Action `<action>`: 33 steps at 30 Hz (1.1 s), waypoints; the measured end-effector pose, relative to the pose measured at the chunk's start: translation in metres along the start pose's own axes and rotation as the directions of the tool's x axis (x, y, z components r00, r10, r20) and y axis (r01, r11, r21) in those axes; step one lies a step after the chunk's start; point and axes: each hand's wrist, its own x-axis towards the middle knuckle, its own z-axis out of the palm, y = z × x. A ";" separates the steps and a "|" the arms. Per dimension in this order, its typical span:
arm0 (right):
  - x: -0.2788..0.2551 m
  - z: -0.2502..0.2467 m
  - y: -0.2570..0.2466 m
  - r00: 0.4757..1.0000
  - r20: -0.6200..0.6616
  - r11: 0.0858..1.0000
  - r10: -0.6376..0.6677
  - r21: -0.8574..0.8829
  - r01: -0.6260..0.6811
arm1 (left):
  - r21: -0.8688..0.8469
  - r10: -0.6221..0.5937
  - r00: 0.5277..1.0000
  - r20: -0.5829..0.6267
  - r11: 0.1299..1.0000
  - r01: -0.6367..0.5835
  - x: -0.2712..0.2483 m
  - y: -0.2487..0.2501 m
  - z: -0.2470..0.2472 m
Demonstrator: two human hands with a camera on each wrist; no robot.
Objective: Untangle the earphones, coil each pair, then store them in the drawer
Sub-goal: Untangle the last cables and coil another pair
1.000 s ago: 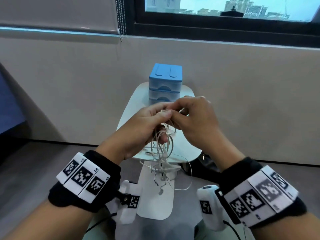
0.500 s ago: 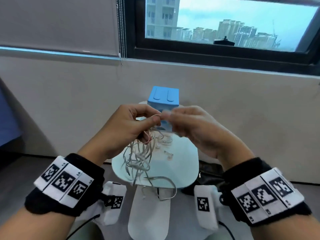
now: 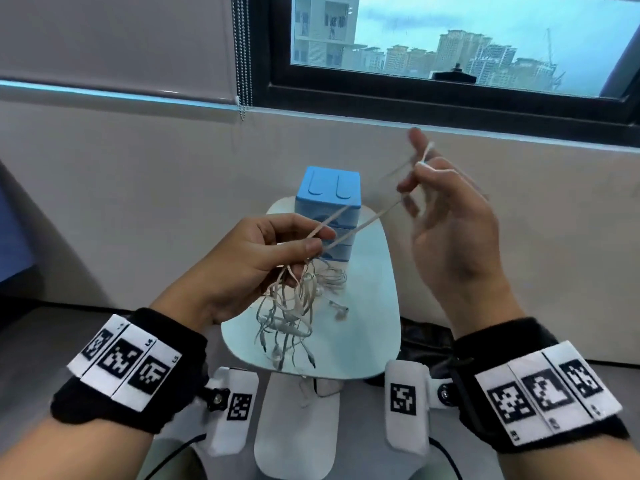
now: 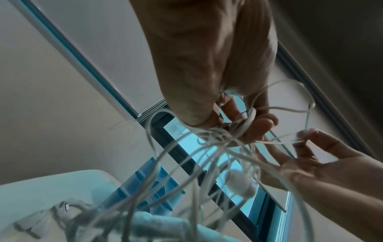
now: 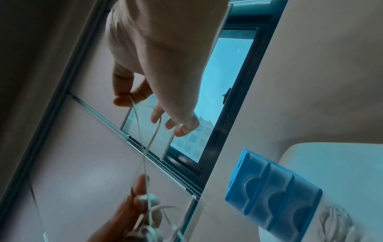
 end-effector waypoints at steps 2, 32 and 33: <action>0.003 -0.008 0.003 0.981 -0.153 0.967 -0.122 -0.242 0.083 | -0.002 -0.024 1.000 0.002 1.000 0.024 0.000 -0.003 -0.001; 0.001 -0.020 -0.050 0.972 -0.196 0.890 0.128 0.456 -0.025 | 0.267 -0.104 0.990 0.097 0.961 0.075 -0.006 0.000 0.004; 0.002 -0.028 -0.052 0.954 -0.271 0.902 0.127 0.432 0.002 | 0.260 -0.105 0.991 0.081 0.962 0.080 -0.006 0.000 0.004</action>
